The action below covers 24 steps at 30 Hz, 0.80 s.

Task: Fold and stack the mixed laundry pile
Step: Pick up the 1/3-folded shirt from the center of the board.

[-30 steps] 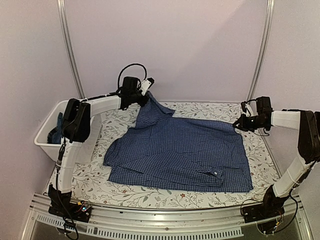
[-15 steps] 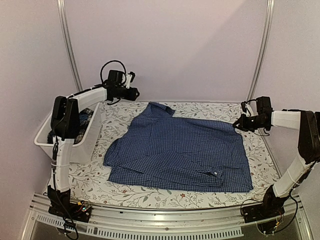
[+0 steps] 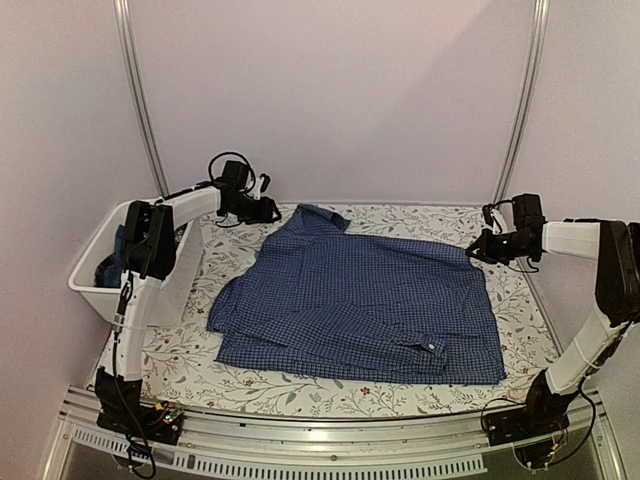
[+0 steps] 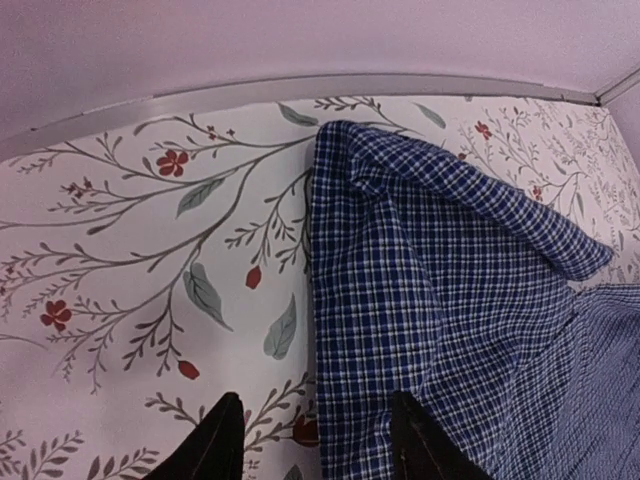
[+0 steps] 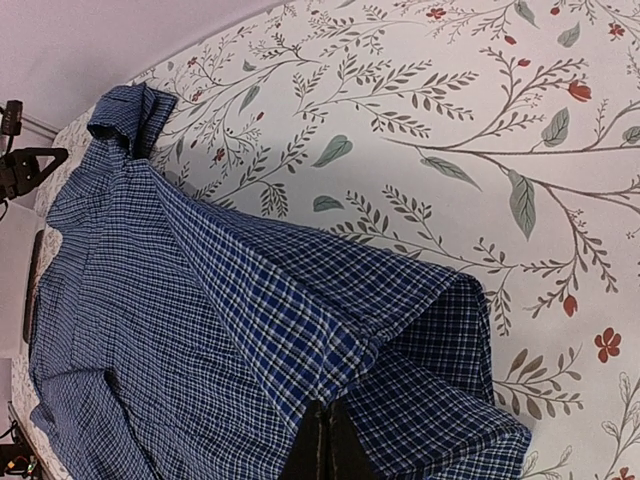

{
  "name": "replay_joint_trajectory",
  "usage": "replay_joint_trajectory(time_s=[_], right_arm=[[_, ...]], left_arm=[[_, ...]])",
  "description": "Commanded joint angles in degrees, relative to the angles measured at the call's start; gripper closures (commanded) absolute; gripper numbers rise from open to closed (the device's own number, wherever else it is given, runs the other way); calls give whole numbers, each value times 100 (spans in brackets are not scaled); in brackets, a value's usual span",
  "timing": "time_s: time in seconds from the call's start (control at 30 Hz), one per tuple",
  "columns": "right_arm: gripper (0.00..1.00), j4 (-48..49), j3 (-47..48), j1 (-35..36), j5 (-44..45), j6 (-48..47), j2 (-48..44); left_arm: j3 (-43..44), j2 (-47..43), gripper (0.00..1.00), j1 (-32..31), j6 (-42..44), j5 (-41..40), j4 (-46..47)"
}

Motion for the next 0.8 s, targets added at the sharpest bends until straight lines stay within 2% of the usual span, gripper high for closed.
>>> replay_joint_trajectory(time_s=[0.0, 0.23, 0.33, 0.4, 0.47, 0.6, 0.77], right_arm=[[100, 61, 111, -40, 38, -35, 110], [100, 63, 251, -53, 22, -25, 216], [100, 62, 281, -53, 1, -34, 230], [100, 48, 298, -57, -15, -41, 243], [100, 37, 310, -53, -22, -43, 263], [100, 7, 328, -62, -30, -78, 274], [100, -27, 300, -109, -65, -162, 225]], left_arm=[[407, 415, 51, -218, 3, -115, -546], [776, 824, 48, -536, 341, -562, -890], [865, 932, 53, -614, 464, -1081, -995], [930, 1017, 60, -632, 486, -1436, -1062], [1047, 1091, 76, -630, 498, -1714, -1092], [1277, 1014, 100, -595, 525, -1851, -807], [1290, 462, 100, -592, 769, -1381, 130]])
